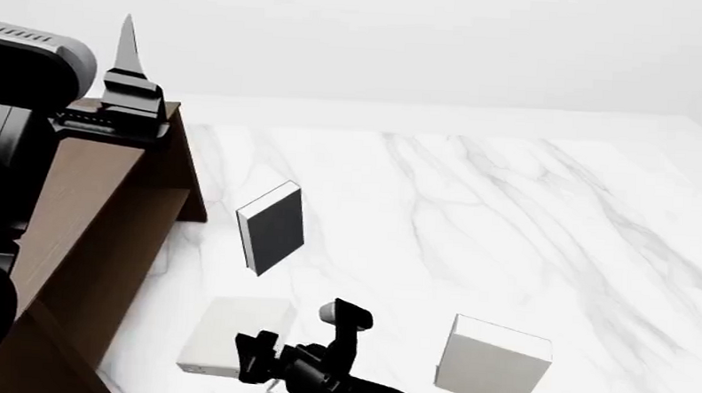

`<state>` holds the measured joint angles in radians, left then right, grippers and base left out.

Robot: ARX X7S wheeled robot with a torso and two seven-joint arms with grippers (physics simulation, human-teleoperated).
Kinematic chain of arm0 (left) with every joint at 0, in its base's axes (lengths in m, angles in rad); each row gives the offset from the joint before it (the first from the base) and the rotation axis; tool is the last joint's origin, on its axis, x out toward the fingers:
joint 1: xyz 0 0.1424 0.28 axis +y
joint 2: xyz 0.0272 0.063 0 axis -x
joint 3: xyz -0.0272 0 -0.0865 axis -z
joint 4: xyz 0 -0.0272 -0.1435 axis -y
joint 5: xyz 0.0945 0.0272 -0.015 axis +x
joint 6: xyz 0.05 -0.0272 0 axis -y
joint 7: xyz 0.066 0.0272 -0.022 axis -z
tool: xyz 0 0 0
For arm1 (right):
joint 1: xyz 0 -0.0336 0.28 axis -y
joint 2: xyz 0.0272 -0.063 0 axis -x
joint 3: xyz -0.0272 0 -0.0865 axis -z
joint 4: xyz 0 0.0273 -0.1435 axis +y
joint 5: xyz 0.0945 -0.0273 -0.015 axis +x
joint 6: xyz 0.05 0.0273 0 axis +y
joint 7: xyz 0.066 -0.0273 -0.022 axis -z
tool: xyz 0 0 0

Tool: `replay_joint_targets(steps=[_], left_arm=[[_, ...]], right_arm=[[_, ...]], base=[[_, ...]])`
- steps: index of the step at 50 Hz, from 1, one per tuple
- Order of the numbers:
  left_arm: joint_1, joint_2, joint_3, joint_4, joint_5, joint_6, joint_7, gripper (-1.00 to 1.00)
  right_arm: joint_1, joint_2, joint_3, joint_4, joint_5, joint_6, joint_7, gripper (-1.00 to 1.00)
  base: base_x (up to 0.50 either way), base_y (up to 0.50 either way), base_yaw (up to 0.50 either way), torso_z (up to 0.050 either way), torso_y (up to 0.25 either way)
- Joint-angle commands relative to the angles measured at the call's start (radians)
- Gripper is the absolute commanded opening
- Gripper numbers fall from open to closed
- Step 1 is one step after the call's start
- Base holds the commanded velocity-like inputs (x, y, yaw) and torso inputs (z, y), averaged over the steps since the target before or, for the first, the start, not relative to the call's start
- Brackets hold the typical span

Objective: Pick up the book on the right and place it under the cabinet shelf.

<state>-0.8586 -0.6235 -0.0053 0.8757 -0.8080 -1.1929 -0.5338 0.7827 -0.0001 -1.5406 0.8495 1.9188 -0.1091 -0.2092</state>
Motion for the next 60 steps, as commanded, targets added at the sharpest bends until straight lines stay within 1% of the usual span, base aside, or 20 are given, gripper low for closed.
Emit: replay_joint_targets(steps=[1,11,15,24,29,53,56,60], left_arm=[[-0.005,-0.005,-0.005,0.001,-0.011,0.001,-0.004,1.00],[-0.009,-0.007,-0.008,0.002,-0.017,0.007,-0.008,1.00],[-0.006,-0.010,-0.011,0.005,-0.021,0.010,-0.009,1.00],[0.009,-0.013,-0.020,0.009,-0.024,0.022,-0.013,1.00],[0.011,-0.016,-0.030,0.016,-0.036,0.017,-0.019,1.00],[0.036,-0.026,-0.037,0.020,-0.044,0.039,-0.028,1.00],[0.036,-0.028,-0.039,0.020,-0.047,0.040,-0.029,1.00],[0.036,-0.030,-0.041,0.021,-0.052,0.039,-0.032,1.00]], right_arm=[[-0.019,0.000,-0.055,0.055,-0.019,0.010,0.100,1.00],[-0.020,0.000,-0.050,0.046,-0.115,-0.007,0.142,1.00],[-0.018,0.000,-0.049,0.038,-0.195,-0.019,0.185,1.00],[-0.018,0.000,-0.036,0.018,-0.462,-0.031,0.316,1.00],[-0.010,0.000,-0.025,0.006,-0.547,-0.019,0.346,1.00],[0.028,0.004,-0.022,-0.077,-0.626,0.020,0.380,1.00],[0.033,0.017,-0.024,-0.109,-0.634,0.020,0.399,1.00],[0.049,0.058,-0.025,-0.203,-0.640,0.025,0.445,1.00]], base=[[0.00,0.00,0.00,0.000,0.000],[0.00,0.00,0.00,0.000,0.000],[0.00,0.00,0.00,0.000,0.000],[0.00,0.00,0.00,0.000,0.000],[0.00,0.00,0.00,0.000,0.000],[0.00,0.00,0.00,0.000,0.000],[0.00,0.00,0.00,0.000,0.000],[0.00,0.00,0.00,0.000,0.000]])
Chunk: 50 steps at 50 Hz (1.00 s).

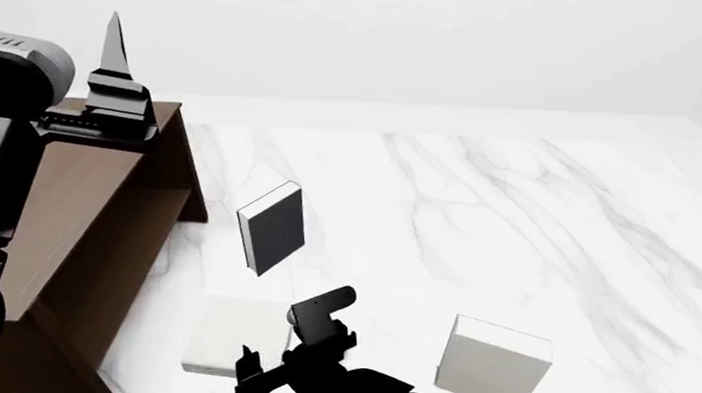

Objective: Pick up the book on the right and place it under the cabinet shelf.

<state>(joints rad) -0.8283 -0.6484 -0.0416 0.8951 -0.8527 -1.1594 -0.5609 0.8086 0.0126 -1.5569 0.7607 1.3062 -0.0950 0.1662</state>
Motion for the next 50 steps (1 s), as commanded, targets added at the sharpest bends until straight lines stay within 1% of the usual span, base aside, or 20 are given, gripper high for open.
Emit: replay_joint_targets(steps=[1,13,25,34,43,50], left_arm=[[0.005,-0.005,-0.005,0.002,-0.009,0.005,-0.005,1.00],[-0.003,-0.006,-0.011,0.005,-0.028,-0.001,-0.017,1.00],[-0.018,-0.008,-0.015,0.007,-0.052,-0.012,-0.029,1.00],[-0.014,0.000,-0.026,0.007,-0.076,-0.011,-0.036,1.00],[-0.006,0.007,-0.019,0.003,-0.077,0.005,-0.035,1.00],[0.003,0.013,-0.022,-0.001,-0.080,0.021,-0.033,1.00]], right_arm=[[0.027,0.053,-0.009,-0.135,-0.029,0.012,0.079,1.00],[0.137,0.195,0.003,-0.481,-0.035,0.053,0.225,1.00],[0.220,0.282,0.020,-0.680,-0.055,0.079,0.330,1.00],[0.376,0.384,0.068,-0.937,-0.045,0.137,0.450,1.00],[0.506,0.443,0.115,-1.079,-0.010,0.196,0.530,1.00],[0.644,0.531,0.186,-1.153,0.028,0.239,0.588,1.00]], base=[[0.00,0.00,0.00,0.000,0.000],[0.00,0.00,0.00,0.000,0.000],[0.00,0.00,0.00,0.000,0.000],[0.00,0.00,0.00,0.000,0.000],[0.00,0.00,0.00,0.000,0.000],[0.00,0.00,0.00,0.000,0.000]])
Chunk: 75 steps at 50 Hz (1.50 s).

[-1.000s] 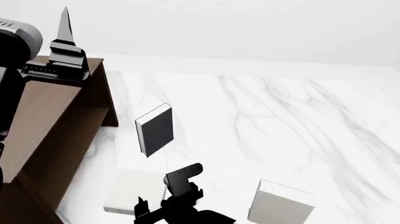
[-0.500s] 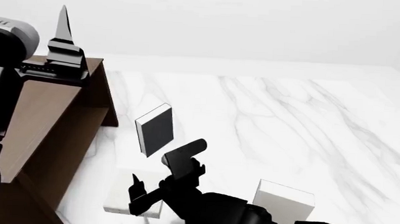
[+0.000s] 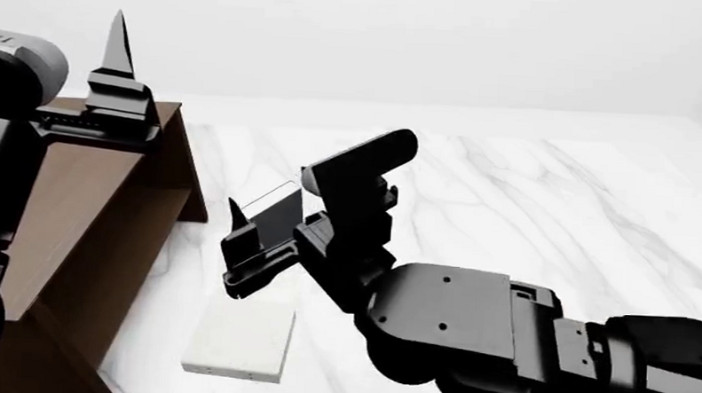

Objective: Pick up the book on the right and place it under the cabinet shelf.

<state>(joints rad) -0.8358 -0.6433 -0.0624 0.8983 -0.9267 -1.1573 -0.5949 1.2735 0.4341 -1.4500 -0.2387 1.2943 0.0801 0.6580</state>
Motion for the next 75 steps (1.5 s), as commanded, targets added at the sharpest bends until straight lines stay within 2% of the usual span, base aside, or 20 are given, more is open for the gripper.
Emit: replay_joint_targets(steps=[1,19,30,41,59,75], left_arm=[[0.012,0.009,0.000,-0.006,-0.005,0.023,0.003,1.00],[0.020,0.034,0.045,-0.030,0.016,0.069,0.025,1.00],[0.043,0.039,0.081,-0.057,0.061,0.118,0.051,1.00],[0.032,0.061,0.106,-0.079,0.069,0.134,0.055,1.00],[-0.080,0.195,0.257,-0.161,0.100,0.171,0.085,1.00],[-0.077,0.293,0.375,-0.237,0.150,0.247,0.130,1.00]], right_arm=[[0.201,0.127,0.091,-0.161,0.045,0.071,0.104,1.00],[0.385,0.359,0.207,-0.150,0.085,0.133,0.168,1.00],[0.457,0.465,0.195,-0.144,0.017,0.236,0.247,1.00],[0.492,0.573,0.217,-0.163,0.044,0.281,0.278,1.00],[0.513,0.689,0.238,-0.227,0.065,0.317,0.303,1.00],[0.514,0.729,0.248,-0.245,0.075,0.329,0.304,1.00]], base=[[0.00,0.00,0.00,0.000,0.000],[0.00,0.00,0.00,0.000,0.000],[0.00,0.00,0.00,0.000,0.000],[0.00,0.00,0.00,0.000,0.000],[0.00,0.00,0.00,0.000,0.000],[0.00,0.00,0.00,0.000,0.000]])
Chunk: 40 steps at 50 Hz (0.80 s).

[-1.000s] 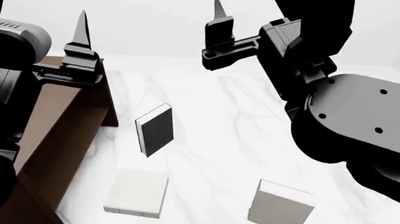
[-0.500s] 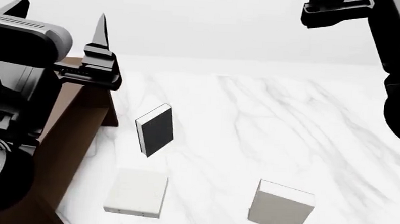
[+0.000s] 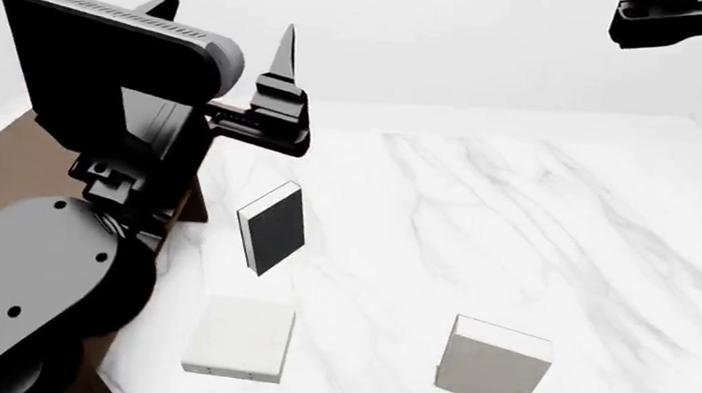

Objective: Pick up the book on the right and place it under the cabinet shelf.

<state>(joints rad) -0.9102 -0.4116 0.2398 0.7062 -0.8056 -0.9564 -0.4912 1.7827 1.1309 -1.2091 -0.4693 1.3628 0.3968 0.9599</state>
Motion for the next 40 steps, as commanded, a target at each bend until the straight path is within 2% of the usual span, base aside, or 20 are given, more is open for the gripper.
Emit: replay_joint_targets(steps=[1,15,40], left_arm=[[-0.002,0.066,0.074,-0.048,0.027,0.050,0.027,1.00],[0.024,0.102,0.096,-0.062,0.034,0.092,0.028,1.00],[0.057,0.100,0.101,-0.064,0.044,0.138,0.028,1.00]], right_arm=[[0.005,0.033,0.007,-0.014,0.005,0.013,0.001,1.00],[-0.003,0.045,0.009,-0.016,0.003,0.018,-0.001,1.00],[-0.011,0.036,0.011,-0.018,-0.001,0.033,-0.003,1.00]], base=[[0.00,0.00,0.00,0.000,0.000],[0.00,0.00,0.00,0.000,-0.023],[0.00,0.00,0.00,0.000,-0.175]])
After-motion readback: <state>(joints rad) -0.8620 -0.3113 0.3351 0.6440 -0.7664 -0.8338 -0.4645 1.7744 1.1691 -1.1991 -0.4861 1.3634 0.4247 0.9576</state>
